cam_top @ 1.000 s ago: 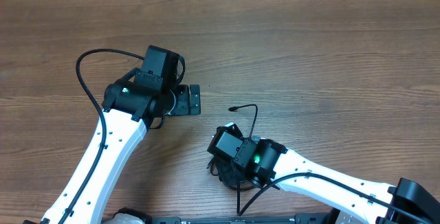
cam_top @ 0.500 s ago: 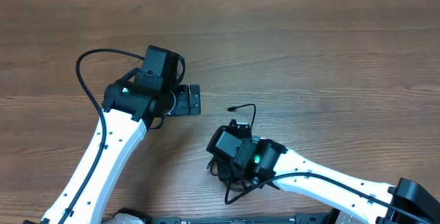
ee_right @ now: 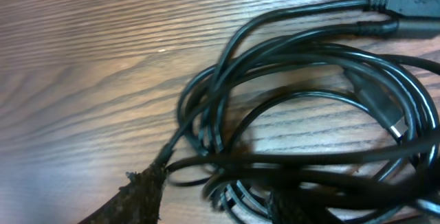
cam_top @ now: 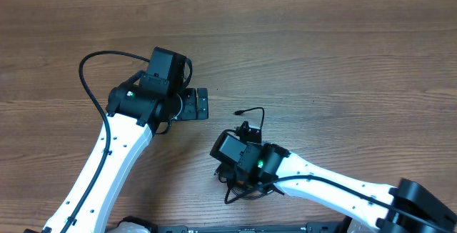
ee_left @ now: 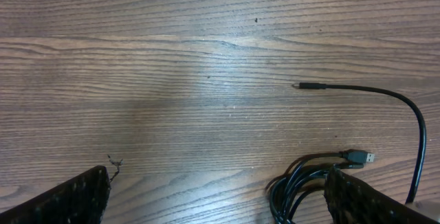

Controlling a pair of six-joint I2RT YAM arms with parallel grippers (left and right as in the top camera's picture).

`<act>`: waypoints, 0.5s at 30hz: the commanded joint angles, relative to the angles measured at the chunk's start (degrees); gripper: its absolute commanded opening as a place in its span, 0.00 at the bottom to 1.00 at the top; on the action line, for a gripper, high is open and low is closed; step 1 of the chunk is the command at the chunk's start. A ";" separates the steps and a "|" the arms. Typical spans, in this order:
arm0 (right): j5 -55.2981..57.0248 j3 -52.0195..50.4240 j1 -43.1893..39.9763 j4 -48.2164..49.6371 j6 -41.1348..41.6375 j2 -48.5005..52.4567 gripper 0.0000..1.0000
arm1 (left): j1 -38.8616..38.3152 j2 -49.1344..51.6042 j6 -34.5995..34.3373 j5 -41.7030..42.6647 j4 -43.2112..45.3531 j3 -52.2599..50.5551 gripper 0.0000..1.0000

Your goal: Untangle cables

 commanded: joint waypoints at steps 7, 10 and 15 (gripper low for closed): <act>5.70 0.70 0.26 0.37 2.05 1.64 0.48 | -0.11 -0.02 -0.55 -1.01 0.17 1.03 1.00; 6.73 0.70 0.26 0.55 2.05 1.64 0.48 | -0.11 -0.02 -0.52 -1.01 0.17 1.03 1.00; 6.54 0.70 0.26 2.01 2.10 1.64 0.49 | -0.11 -0.02 -0.52 -1.01 0.17 1.03 1.00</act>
